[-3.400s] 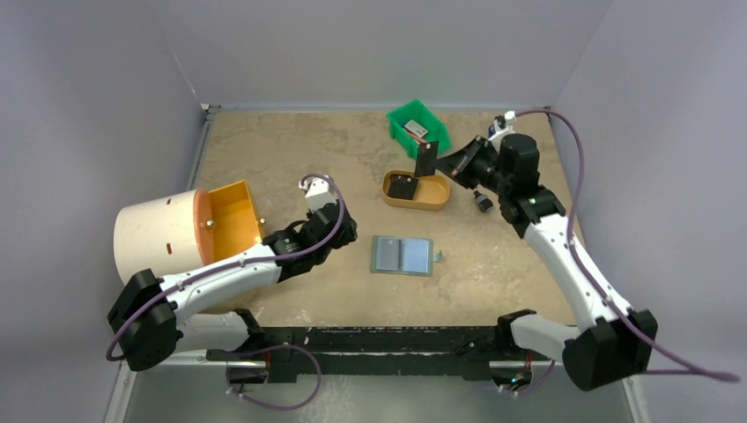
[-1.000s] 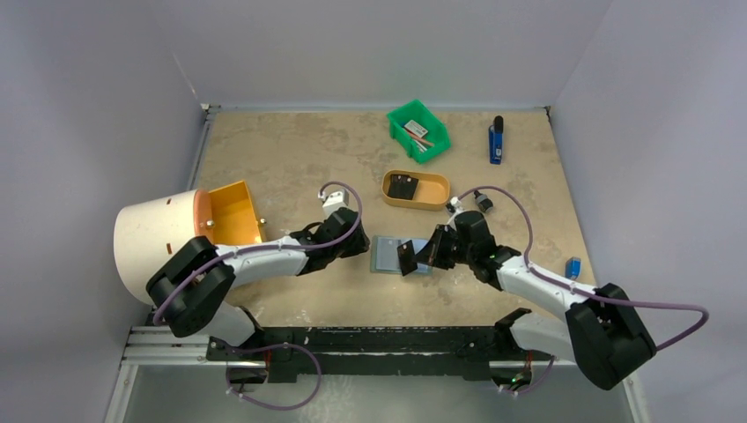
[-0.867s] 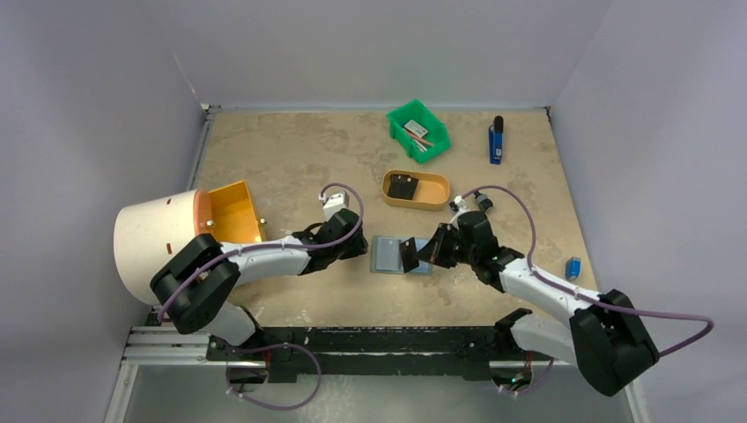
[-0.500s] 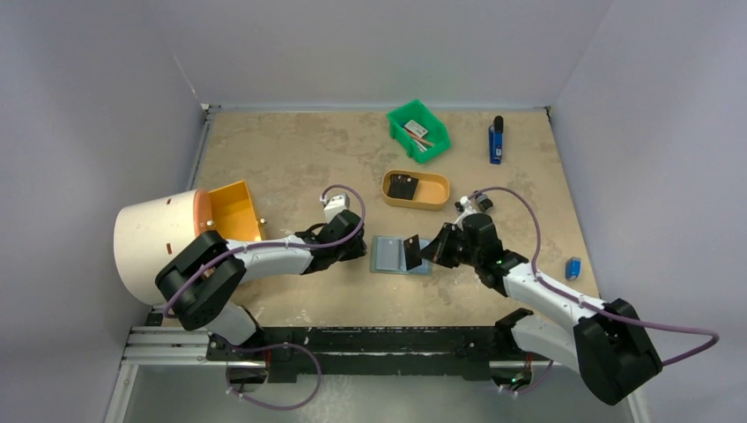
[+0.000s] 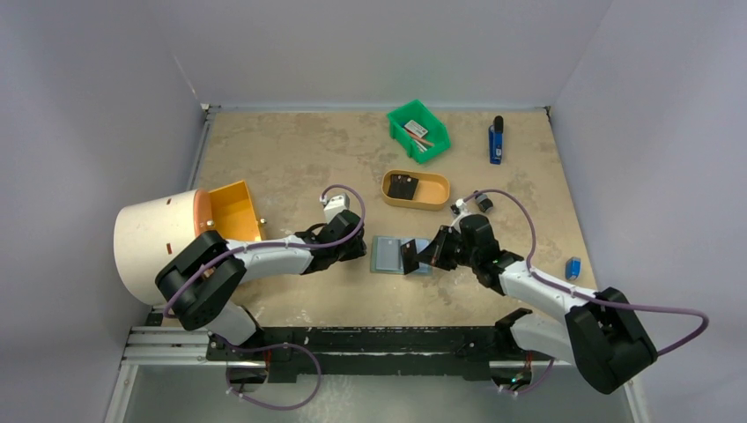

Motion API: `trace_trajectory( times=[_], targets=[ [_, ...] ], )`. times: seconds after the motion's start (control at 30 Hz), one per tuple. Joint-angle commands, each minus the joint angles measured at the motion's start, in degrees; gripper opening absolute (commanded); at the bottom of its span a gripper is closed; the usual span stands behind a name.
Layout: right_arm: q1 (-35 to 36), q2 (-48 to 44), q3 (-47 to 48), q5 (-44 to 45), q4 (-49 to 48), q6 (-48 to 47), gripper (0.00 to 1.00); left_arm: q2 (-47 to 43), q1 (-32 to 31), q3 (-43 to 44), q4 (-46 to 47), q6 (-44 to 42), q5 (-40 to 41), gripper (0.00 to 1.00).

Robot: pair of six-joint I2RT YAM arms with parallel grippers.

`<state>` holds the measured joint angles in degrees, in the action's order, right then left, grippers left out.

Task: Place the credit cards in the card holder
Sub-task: Insert the credit card into the card holder.

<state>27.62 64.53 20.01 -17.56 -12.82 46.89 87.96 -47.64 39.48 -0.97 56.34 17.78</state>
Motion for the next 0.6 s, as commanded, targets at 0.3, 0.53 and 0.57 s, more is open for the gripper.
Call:
trace_trajectory(
  times=[0.3, 0.53, 0.57],
  targets=[
    [-0.1, -2.9, 0.6, 1.3, 0.3, 0.1, 0.0, -0.6, 0.2, 0.9, 1.7, 0.4, 0.1, 0.34],
    [-0.2, -1.1, 0.0, 0.4, -0.9, 0.6, 0.0, -0.8, 0.3, 0.8, 1.6, 0.6, 0.1, 0.34],
    [-0.2, -0.8, -0.1, 0.2, -1.4, 0.6, 0.0, -0.7, 0.3, 0.8, 1.6, 0.6, 0.1, 0.34]
  ],
)
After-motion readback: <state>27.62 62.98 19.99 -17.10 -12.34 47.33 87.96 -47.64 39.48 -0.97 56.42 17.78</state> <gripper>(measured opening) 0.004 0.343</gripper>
